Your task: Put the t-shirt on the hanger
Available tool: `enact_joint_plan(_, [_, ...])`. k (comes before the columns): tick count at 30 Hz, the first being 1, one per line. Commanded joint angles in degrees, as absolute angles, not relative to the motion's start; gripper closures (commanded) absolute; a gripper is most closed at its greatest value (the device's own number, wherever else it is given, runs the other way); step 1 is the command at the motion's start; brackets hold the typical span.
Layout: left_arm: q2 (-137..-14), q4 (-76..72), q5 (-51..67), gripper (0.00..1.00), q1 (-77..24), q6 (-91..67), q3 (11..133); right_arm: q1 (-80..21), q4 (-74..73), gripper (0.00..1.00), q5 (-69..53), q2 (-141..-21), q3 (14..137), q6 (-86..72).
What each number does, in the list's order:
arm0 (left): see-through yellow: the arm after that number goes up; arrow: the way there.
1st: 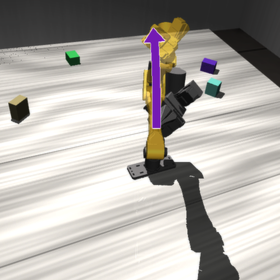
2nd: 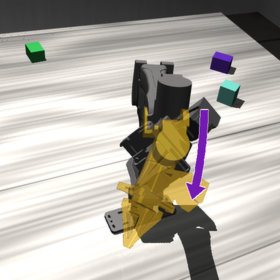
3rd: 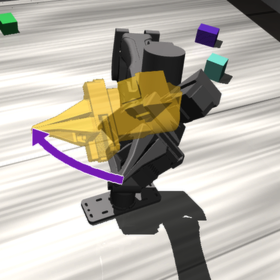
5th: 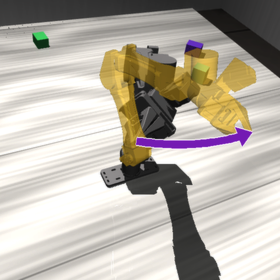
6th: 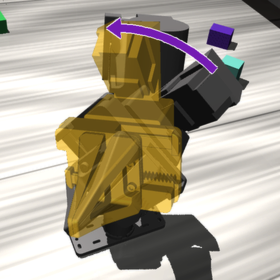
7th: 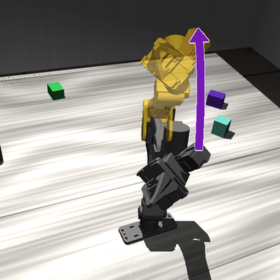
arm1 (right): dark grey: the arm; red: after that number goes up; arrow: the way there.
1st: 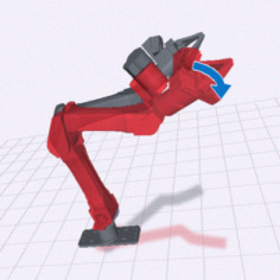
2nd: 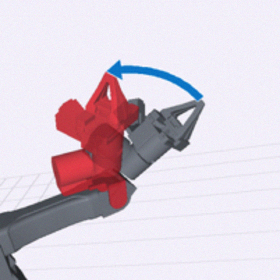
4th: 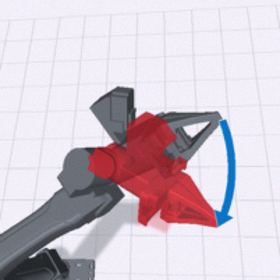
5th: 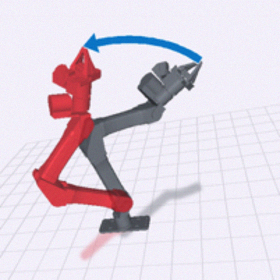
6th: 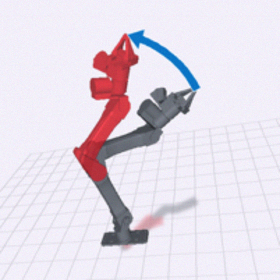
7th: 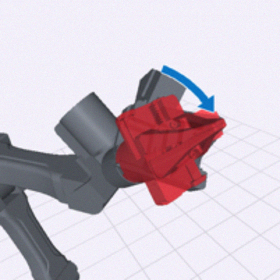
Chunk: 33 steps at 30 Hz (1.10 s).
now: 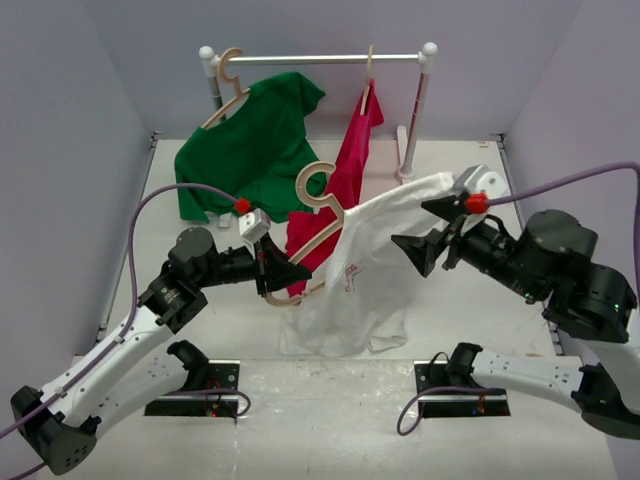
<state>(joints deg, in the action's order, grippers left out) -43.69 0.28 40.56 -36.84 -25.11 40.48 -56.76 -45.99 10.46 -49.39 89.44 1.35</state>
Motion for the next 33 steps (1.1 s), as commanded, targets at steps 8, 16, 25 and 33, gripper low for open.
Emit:
enact_joint_plan(8, [-39.7, 11.0, 49.5, 1.00, -37.0, -8.6, 44.6, -56.6, -54.9, 0.25, -6.6, -57.9, 92.2, 32.0])
enact_joint_plan(16, [-34.9, 13.6, 53.4, 1.00, -37.1, -2.5, 43.7, -54.8, -69.8, 0.43, -17.1, -70.5, 101.9, 34.2])
enact_joint_plan(25, [-33.0, 16.8, 42.8, 1.00, -37.0, 2.0, 49.5, -54.7, -71.3, 1.00, -25.5, -70.2, 101.7, 36.0])
enact_joint_plan(33, [-35.2, 13.1, 15.1, 0.00, -37.0, -11.4, 55.4, -51.7, -57.5, 1.00, -20.9, -59.6, 88.1, 35.1])
